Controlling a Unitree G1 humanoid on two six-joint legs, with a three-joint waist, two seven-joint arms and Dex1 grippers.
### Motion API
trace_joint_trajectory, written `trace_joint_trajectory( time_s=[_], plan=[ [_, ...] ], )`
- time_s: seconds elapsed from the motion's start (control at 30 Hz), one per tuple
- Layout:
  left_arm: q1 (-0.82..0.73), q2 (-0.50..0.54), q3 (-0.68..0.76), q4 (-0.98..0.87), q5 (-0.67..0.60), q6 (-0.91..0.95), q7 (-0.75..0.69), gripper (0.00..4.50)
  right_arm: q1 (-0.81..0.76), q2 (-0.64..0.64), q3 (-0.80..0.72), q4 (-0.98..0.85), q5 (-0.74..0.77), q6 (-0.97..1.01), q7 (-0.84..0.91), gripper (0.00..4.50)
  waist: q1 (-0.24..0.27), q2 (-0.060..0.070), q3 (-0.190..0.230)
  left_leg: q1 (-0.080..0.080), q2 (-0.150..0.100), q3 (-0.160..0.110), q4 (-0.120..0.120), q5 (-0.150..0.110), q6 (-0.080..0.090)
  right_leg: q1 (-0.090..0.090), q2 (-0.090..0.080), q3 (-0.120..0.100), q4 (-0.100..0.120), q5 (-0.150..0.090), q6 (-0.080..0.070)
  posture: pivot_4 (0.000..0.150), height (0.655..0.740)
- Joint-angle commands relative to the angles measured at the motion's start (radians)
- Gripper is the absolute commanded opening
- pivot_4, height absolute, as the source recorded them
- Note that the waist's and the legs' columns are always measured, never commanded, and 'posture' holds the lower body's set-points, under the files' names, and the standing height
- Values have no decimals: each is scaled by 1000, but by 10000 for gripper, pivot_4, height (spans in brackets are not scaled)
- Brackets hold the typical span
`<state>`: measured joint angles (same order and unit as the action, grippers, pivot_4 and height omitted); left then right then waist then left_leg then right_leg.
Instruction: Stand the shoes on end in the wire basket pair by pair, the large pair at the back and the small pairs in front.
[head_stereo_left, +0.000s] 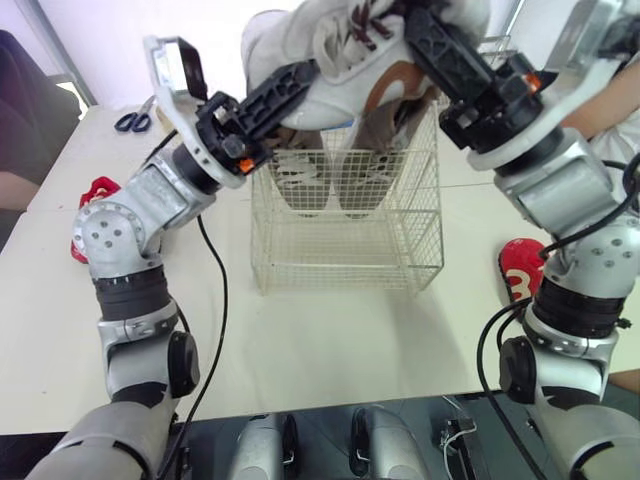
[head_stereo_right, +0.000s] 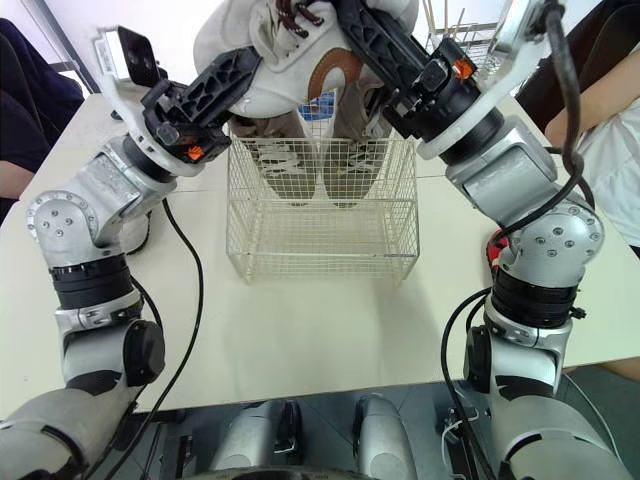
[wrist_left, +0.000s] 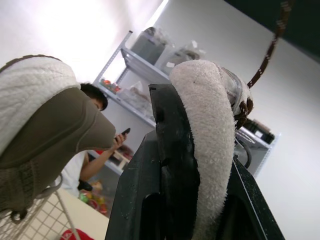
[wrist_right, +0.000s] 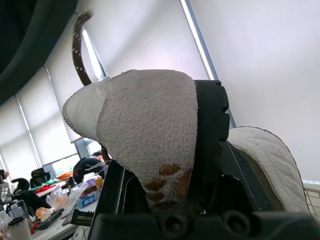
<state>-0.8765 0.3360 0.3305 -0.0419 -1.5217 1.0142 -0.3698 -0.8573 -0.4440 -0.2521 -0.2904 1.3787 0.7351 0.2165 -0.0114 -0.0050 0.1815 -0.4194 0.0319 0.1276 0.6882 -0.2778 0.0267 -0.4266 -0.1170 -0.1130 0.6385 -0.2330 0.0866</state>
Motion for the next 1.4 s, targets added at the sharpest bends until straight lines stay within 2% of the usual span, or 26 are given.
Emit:
trace_joint_trajectory(
  time_s=[0.03,0.1,0.17,0.2,0.27,0.47,0.6,0.7,0.83,1.0,1.23,1.4],
  plan=[
    [-6,21,-24,-18,17,3,9,13767,-70,-13,-10,-6,-30,-26,-1,7263,0,0,0,0,0,0,0,0,0,0,0,0,0,0,0,1500,7400],
    [-4,55,-32,-30,26,20,-26,21563,-89,-32,-10,8,-55,-20,2,7263,0,0,0,0,0,0,0,0,0,0,0,0,0,0,0,1500,7400],
    [1,89,-40,-43,34,35,-60,33043,-104,-57,-14,18,-64,-3,21,7263,0,0,0,0,0,0,0,0,0,0,0,0,0,0,0,1500,7400],
    [5,112,-41,-47,35,46,-80,35769,-112,-78,-17,24,-65,12,39,7263,0,0,0,0,0,0,0,0,0,0,0,0,-1,0,0,1500,7400],
    [14,150,-39,-49,30,63,-117,44674,-126,-127,-18,38,-69,40,82,7263,-1,0,0,-1,0,0,-1,0,0,-1,0,0,-1,0,0,1500,7400],
    [56,331,-7,-32,27,134,-240,44674,-185,-402,14,153,-161,143,411,7263,-1,1,1,-1,0,1,-4,-1,1,-1,0,0,-4,0,0,1500,7400],
    [68,412,-1,-9,57,143,-296,44674,-265,-541,104,304,-321,122,678,7263,-1,1,1,-1,0,1,-4,-1,2,-1,0,0,-7,0,0,1500,7400],
    [69,429,-5,-6,96,118,-323,44674,-353,-598,227,426,-497,46,897,7263,-3,1,1,-1,0,3,-4,-2,2,-2,0,1,-7,0,0,1500,7400],
    [78,395,-2,-35,93,100,-305,44674,-456,-589,370,564,-737,-132,1102,7263,-3,1,1,-2,0,3,-4,-2,2,-2,0,1,-8,0,0,1500,7400],
    [113,376,8,-79,89,84,-279,44674,-541,-527,467,712,-957,-354,1252,7263,-5,1,1,-2,0,4,-4,-2,2,-3,0,1,-7,0,0,1500,7400],
    [136,367,14,-124,78,65,-253,44674,-570,-451,494,797,-1097,-513,1381,7263,-4,1,1,-2,0,4,-4,-1,1,-3,0,1,-6,0,0,1500,7400],
    [143,357,17,-144,68,53,-230,44674,-560,-420,533,805,-1133,-570,1398,7263,-4,1,2,-2,0,4,-4,-1,1,-3,-1,1,-6,0,0,1500,7400]
  ],
)
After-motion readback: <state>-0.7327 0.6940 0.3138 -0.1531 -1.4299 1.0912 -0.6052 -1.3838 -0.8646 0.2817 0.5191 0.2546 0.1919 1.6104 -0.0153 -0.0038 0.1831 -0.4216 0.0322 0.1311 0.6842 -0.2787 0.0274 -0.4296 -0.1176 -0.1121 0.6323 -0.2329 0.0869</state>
